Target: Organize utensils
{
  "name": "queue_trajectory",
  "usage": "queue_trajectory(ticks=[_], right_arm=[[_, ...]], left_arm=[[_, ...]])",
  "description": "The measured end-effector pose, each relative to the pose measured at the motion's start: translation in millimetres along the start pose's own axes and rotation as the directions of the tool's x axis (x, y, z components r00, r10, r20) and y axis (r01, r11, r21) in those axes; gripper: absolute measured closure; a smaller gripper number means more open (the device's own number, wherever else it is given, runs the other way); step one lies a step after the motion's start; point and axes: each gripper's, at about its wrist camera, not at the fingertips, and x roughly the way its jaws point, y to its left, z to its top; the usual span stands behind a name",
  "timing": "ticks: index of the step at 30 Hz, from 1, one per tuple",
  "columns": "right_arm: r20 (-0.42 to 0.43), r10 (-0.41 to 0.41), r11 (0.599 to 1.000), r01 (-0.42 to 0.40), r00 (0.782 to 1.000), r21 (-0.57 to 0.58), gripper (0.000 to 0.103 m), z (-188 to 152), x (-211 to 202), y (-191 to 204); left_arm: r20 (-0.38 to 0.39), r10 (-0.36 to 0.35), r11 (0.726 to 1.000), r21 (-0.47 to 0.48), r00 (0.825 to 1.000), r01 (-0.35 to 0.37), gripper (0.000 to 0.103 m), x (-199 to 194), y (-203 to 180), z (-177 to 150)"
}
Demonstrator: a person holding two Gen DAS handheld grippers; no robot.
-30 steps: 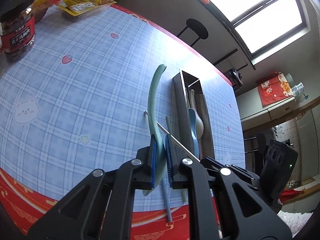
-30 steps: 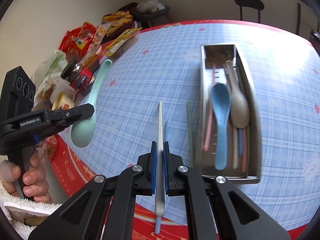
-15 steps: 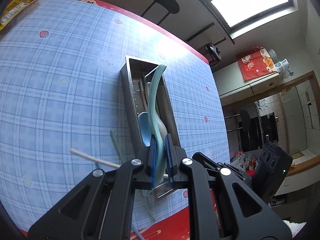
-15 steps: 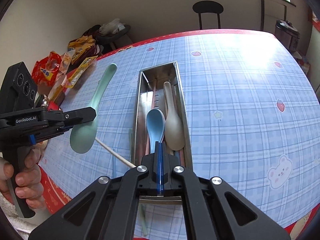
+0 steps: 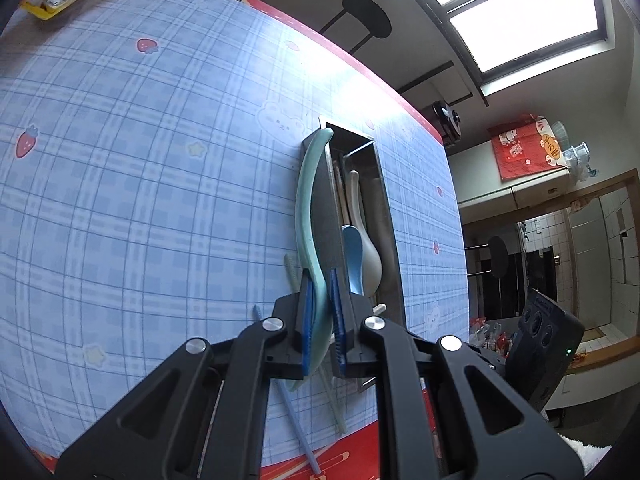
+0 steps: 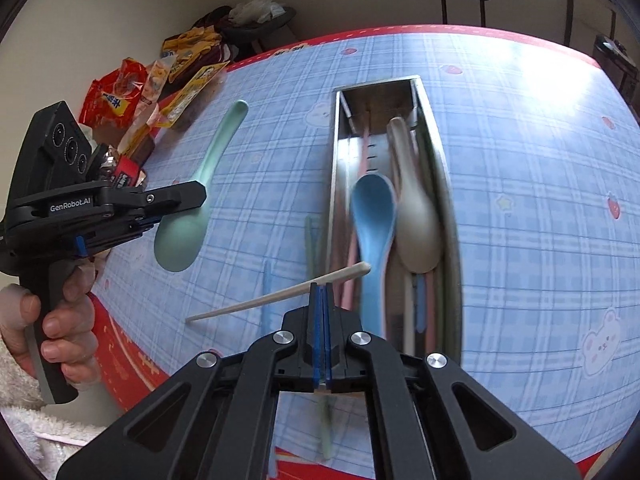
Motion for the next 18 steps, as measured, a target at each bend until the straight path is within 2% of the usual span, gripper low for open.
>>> queue_trajectory(ticks=[2,9,13,18], right_arm=[[-0.036,0.029,1.0,-0.029,0.999,0.001,0.095,-5.4,9.9,13.0],[-0.131,0.104,0.993,-0.097,0.986,0.062,0.062,-15.7,43.1,51.9],[-0.169,0.117,0.988,-0.097,0.979,0.119,0.059,-17.3,60.4,63.5],[-0.149,0.089,0.966,-0.049,0.985,0.256,0.057,-12.0,76.1,61.2]], left_arm=[[0.011,0.004,1.0,-0.008,1.0,-0.004,0.09,-6.6,8.5,-3.6],[0.056,0.026,0.999,-0.044,0.998,-0.023,0.09,-32.1,37.5,-19.2],[0.074,0.03,0.998,-0.056,0.997,-0.026,0.09,-48.0,52.9,-29.6],[0.086,0.028,0.998,-0.067,0.996,-0.022,0.09,-61.7,70.3,-38.3]])
